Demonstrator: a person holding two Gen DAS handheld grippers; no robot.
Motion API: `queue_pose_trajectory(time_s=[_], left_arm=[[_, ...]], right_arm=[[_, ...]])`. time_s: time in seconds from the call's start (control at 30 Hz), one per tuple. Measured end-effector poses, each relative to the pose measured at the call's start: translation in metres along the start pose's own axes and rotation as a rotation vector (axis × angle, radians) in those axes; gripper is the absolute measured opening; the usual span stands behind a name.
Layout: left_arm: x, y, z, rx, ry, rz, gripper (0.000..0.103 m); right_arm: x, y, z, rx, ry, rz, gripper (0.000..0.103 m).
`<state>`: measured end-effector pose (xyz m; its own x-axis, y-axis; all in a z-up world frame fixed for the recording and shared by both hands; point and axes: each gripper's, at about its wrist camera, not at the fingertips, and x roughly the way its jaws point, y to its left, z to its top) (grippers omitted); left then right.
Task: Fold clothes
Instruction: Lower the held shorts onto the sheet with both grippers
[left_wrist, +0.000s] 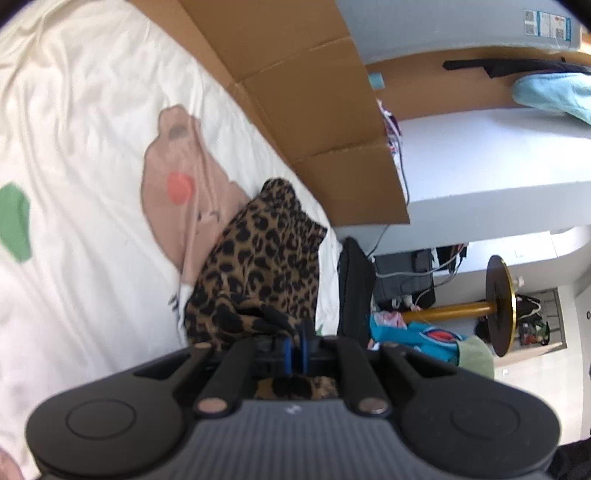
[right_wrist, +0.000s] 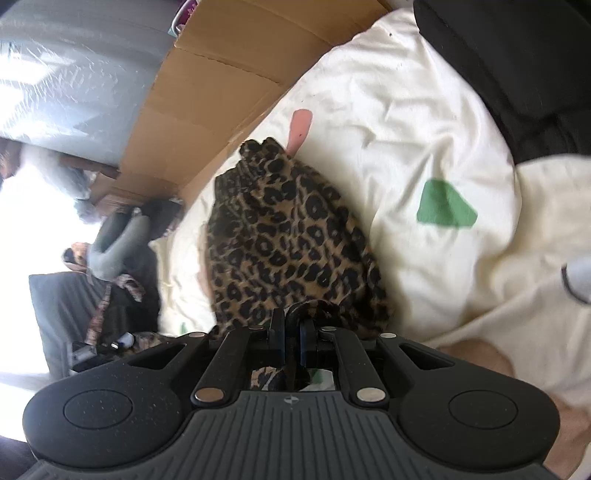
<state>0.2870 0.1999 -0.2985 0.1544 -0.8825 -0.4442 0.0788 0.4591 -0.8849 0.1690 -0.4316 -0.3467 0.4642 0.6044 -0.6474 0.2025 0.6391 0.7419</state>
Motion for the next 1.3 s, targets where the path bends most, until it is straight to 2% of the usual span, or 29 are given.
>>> queue_pose_trajectory(time_s=[0.33, 0.9, 1.3], left_arm=[[0.02, -0.006, 0.025, 0.033, -0.041, 0.034, 0.006], [0.028, -0.009, 0.046, 0.057, -0.102, 0.067, 0.006], [0.039, -0.014, 0.062, 0.08, -0.131, 0.075, 0.006]], right_arm=[[0.013, 0.017, 0.021, -0.082, -0.046, -0.086, 0.006], [0.017, 0.025, 0.044, -0.091, -0.1, -0.098, 0.006], [0.026, 0.016, 0.066, -0.035, -0.111, -0.082, 0.006]])
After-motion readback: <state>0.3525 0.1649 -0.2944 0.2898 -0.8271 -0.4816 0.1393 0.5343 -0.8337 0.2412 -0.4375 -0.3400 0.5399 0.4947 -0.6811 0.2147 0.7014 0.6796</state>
